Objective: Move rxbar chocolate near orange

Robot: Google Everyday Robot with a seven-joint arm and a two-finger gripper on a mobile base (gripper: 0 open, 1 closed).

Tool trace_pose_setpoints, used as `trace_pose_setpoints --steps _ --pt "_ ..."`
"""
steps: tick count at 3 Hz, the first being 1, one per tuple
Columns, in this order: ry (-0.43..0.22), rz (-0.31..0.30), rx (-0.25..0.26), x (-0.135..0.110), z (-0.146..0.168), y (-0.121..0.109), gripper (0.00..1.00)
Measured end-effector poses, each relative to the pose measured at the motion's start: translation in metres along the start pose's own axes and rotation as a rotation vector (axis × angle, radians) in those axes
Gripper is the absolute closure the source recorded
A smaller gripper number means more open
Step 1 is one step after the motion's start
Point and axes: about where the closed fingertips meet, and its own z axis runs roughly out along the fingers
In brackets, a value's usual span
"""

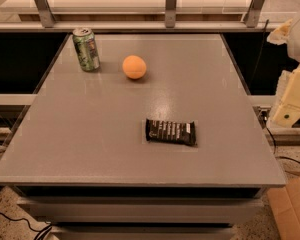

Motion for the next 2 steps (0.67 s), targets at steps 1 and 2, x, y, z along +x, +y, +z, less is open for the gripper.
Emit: trace_pose_setpoints --steps 1,2 --pt "0.0 0.0 0.0 0.0 0.0 0.0 0.0" --pt "-0.041 -0.03 -0.039 -0.013 0.014 0.007 0.0"
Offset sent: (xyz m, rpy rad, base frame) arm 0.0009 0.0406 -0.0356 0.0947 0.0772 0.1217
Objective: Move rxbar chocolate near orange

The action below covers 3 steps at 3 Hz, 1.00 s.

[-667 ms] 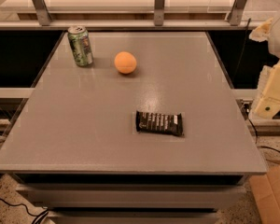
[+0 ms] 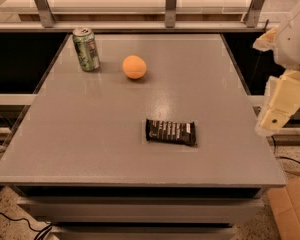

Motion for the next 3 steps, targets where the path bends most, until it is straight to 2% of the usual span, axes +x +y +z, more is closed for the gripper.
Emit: trace_pose_setpoints --steps 2,3 --pt "-0.073 -0.105 -0.142 -0.044 0.056 0.02 0.0" --pt "-0.07 -0.149 -0.199 -0.063 0.091 0.03 0.0"
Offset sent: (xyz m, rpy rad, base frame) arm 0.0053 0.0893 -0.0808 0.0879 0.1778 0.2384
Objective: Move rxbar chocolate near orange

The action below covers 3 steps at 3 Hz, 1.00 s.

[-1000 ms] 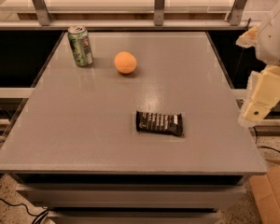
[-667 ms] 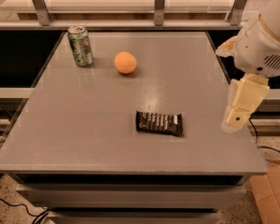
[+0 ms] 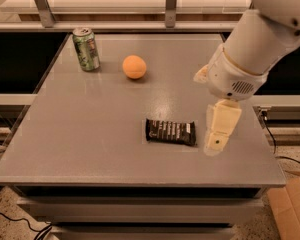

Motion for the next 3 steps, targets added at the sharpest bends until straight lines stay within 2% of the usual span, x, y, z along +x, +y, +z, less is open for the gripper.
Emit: trace_pose_setpoints --steps 1,3 --pt "0.004 -0.024 -0.033 -0.01 0.031 -0.004 0.0" --pt "-0.026 -0.053 -0.069 -0.026 0.074 -0.018 0.0"
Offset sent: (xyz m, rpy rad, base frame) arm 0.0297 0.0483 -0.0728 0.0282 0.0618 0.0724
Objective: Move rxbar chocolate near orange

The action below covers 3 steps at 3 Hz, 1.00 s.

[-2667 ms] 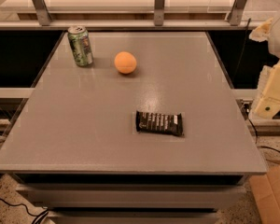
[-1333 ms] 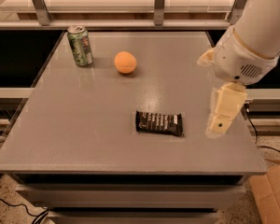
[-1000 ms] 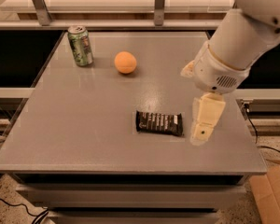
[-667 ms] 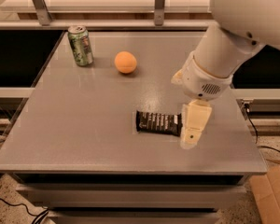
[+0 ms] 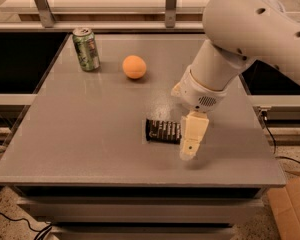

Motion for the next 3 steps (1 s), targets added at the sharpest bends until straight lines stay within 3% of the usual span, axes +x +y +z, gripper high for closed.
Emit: trace_pose_setpoints --steps 2,3 --pt "-0.018 -0.036 0.004 -0.0123 0.0146 -0.0045 0.0" --pt "-0.02 -0.031 0.008 -0.0122 0.0169 -0.0031 0.17"
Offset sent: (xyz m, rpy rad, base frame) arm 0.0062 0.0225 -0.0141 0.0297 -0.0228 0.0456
